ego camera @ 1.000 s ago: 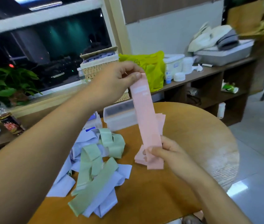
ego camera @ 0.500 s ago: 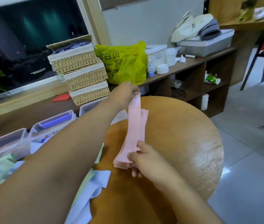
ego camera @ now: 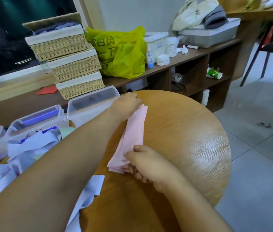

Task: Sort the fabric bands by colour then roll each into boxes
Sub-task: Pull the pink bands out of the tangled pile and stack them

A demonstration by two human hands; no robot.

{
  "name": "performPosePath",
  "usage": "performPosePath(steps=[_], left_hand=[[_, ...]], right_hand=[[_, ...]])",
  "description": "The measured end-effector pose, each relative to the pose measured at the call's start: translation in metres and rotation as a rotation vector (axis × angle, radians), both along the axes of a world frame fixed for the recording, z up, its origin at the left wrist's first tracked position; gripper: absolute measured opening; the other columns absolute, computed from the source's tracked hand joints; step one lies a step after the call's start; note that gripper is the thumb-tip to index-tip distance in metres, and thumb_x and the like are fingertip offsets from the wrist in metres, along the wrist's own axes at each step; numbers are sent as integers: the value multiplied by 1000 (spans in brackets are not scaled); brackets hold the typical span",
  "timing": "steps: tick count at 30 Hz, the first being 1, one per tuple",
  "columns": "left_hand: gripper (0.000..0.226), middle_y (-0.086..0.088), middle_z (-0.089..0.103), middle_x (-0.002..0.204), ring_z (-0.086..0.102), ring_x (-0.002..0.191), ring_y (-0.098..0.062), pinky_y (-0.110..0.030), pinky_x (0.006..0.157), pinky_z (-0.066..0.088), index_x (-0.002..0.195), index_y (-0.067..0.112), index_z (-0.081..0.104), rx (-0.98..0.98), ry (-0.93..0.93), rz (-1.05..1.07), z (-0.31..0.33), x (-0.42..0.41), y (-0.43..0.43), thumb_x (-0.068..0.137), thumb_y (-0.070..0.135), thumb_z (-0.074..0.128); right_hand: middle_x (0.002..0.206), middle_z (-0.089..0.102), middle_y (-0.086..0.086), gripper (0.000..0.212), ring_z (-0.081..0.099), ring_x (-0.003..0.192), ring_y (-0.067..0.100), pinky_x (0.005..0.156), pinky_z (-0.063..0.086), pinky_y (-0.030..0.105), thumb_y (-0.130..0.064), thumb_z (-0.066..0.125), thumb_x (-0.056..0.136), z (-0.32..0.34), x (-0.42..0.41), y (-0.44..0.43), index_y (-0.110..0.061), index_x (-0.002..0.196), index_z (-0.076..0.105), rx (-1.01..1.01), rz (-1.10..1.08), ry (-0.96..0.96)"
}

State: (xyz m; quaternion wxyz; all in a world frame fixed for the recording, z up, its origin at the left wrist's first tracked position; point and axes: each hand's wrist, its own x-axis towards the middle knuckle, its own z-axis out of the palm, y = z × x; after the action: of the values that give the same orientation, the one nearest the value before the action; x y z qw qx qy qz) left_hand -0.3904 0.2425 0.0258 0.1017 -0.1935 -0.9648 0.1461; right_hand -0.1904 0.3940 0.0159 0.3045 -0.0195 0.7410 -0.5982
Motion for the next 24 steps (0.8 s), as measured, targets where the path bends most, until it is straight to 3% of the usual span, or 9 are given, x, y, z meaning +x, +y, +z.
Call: performPosePath(steps=[2,4,7,9,12,17,21,24], left_hand=[[37,-5,58,130,56,119,-23,-31,85,48,140,22,61,-41,54,-13,-2,4,2,104,14,66],[44,-6,58,135,55,120,-23,-31,92,50,143,21,59,-47,113,-23,0,14,3,101,12,70],[45,-5,59,133,54,119,-22,-32,93,50,142,21,60,-24,138,-28,6,41,-4,100,13,71],[35,-3,60,131,54,119,-22,-35,96,50,139,23,63,53,96,11,11,67,-15,104,18,64],[28,-2,62,128,53,120,-25,-43,100,48,134,24,69,193,25,71,17,118,-51,110,27,53],[33,-3,68,114,61,109,-28,-45,98,48,115,20,76,427,-35,191,3,222,-141,107,40,51],[30,4,70,108,62,103,-20,-31,92,42,110,23,78,577,24,274,-3,294,-185,103,39,55],[15,17,65,108,58,105,-9,-26,93,43,111,31,75,689,116,343,-6,341,-206,106,38,63]], right_hand=[[98,71,-7,37,68,80,8,74,54,28,-41,47,108,2,2,1,-28,142,56,91,-54,88],[135,65,2,42,64,116,22,93,49,34,-44,43,109,2,5,5,-23,143,55,260,-63,266],[145,61,6,43,57,130,30,104,48,41,-39,39,109,5,9,11,-20,143,56,413,-69,432],[144,64,2,42,59,129,28,106,50,42,-34,40,108,9,10,8,-26,144,60,393,-91,490],[135,69,-2,39,66,115,25,97,56,41,-33,42,106,12,14,-3,-36,137,65,339,-89,533],[111,75,-5,29,69,99,26,87,59,41,-30,47,102,11,32,-47,-34,119,71,357,31,647],[117,74,-9,34,68,107,23,88,58,42,-34,49,97,9,43,-84,-41,123,69,373,174,731],[82,72,-10,32,66,79,7,67,52,34,-35,57,98,7,56,-108,-45,126,68,359,368,802]])
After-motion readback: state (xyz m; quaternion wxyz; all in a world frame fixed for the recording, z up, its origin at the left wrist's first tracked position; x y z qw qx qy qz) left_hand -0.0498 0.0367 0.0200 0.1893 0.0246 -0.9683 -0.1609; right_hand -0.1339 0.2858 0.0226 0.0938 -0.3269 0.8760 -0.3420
